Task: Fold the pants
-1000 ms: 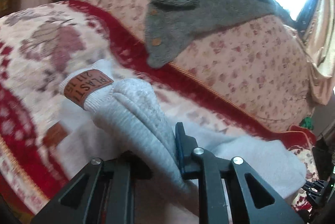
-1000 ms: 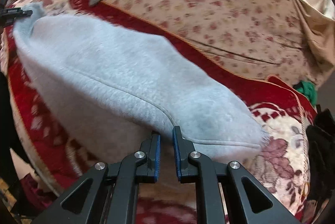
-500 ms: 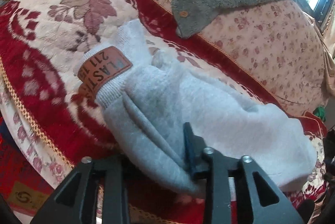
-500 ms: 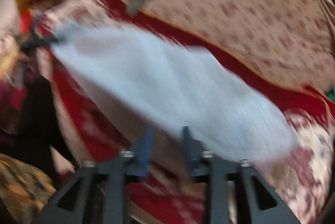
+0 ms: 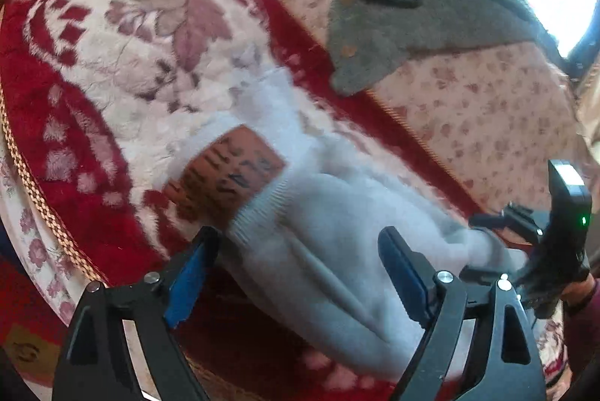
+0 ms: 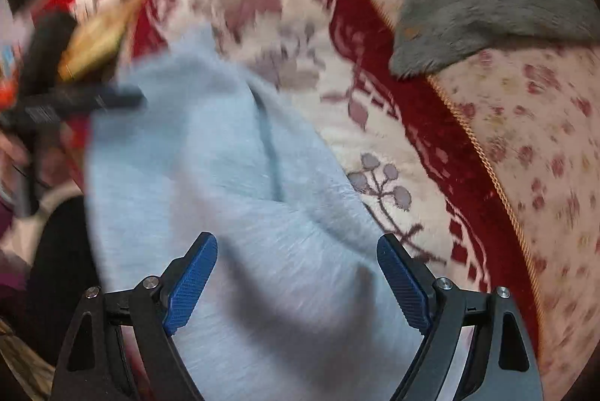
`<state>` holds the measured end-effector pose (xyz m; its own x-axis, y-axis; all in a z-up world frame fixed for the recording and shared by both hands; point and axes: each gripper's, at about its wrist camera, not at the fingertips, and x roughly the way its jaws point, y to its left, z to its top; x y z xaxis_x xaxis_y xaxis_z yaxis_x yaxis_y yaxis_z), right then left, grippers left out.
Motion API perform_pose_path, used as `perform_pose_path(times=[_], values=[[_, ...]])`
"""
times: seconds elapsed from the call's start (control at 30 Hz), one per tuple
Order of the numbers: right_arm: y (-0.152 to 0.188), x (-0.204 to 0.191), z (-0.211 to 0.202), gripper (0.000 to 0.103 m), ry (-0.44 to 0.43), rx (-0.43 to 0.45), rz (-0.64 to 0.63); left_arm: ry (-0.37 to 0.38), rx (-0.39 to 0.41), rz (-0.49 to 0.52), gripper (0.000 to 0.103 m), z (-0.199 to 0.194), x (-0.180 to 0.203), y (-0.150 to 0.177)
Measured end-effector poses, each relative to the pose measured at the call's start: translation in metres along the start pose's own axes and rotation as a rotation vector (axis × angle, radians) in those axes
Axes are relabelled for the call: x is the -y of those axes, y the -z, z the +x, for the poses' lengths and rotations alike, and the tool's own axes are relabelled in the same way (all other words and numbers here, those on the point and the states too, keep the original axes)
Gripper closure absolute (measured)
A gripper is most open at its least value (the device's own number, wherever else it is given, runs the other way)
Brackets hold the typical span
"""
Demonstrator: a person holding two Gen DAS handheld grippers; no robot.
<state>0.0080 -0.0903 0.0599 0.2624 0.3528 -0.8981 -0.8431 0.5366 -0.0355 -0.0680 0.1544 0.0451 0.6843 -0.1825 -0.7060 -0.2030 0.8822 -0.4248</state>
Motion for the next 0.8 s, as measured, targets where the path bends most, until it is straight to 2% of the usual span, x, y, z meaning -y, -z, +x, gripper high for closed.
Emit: perform_pose_path(times=[0.07, 0.1, 0.13, 0.17, 0.23, 0.27, 0.37, 0.47, 0.53, 0.57, 0.6, 0.63, 0.7, 0.77, 0.8], values=[[0.002, -0.004, 0.016, 0.061, 0.015, -0.077, -0.019, 0.020, 0.020, 0.012, 0.023, 0.003, -0.002, -0.004], [0.005, -0.007, 0.015, 0.063, 0.027, -0.067, -0.028, 0.011, 0.036, 0.018, 0.039, 0.002, -0.001, -0.006], [0.008, -0.013, 0.012, 0.071, 0.052, -0.056, -0.052, -0.002, 0.044, 0.027, 0.049, 0.002, -0.001, -0.008], [0.009, -0.017, 0.009, 0.079, 0.077, -0.057, -0.070, 0.001, 0.045, 0.034, 0.052, 0.002, 0.000, -0.011], [0.009, -0.019, -0.005, 0.084, 0.120, -0.027, -0.064, 0.009, 0.079, 0.053, 0.065, -0.003, 0.003, -0.017], [0.009, -0.017, -0.011, 0.085, 0.141, -0.006, -0.060, 0.014, 0.097, 0.065, 0.066, -0.006, 0.005, -0.020], [0.000, -0.008, -0.025, 0.085, 0.189, 0.043, -0.029, 0.007, 0.154, 0.074, 0.066, -0.013, 0.007, -0.024], [-0.005, 0.007, -0.014, 0.085, 0.152, 0.015, 0.066, -0.025, 0.091, 0.070, 0.066, 0.001, 0.006, -0.023], [0.000, 0.004, 0.005, 0.084, 0.157, -0.018, 0.060, -0.031, 0.062, 0.050, 0.066, 0.008, 0.000, -0.018], [0.001, 0.004, 0.011, 0.080, 0.153, -0.028, 0.058, -0.027, 0.059, 0.042, 0.064, 0.008, -0.003, -0.017], [0.003, 0.003, 0.015, 0.080, 0.157, -0.033, 0.062, -0.024, 0.054, 0.035, 0.056, 0.008, -0.006, -0.017], [0.003, 0.002, 0.015, 0.075, 0.158, -0.030, 0.069, -0.036, 0.049, 0.025, 0.041, 0.009, -0.009, -0.017], [0.003, 0.006, 0.005, 0.066, 0.156, -0.025, 0.103, -0.094, 0.058, 0.009, 0.020, 0.008, -0.015, -0.016], [0.004, 0.009, -0.015, 0.043, 0.162, 0.036, 0.157, -0.099, 0.063, 0.013, 0.019, 0.004, -0.017, -0.014], [0.004, 0.008, -0.027, 0.038, 0.152, 0.089, 0.178, -0.097, 0.069, 0.008, 0.019, 0.001, -0.019, -0.013]])
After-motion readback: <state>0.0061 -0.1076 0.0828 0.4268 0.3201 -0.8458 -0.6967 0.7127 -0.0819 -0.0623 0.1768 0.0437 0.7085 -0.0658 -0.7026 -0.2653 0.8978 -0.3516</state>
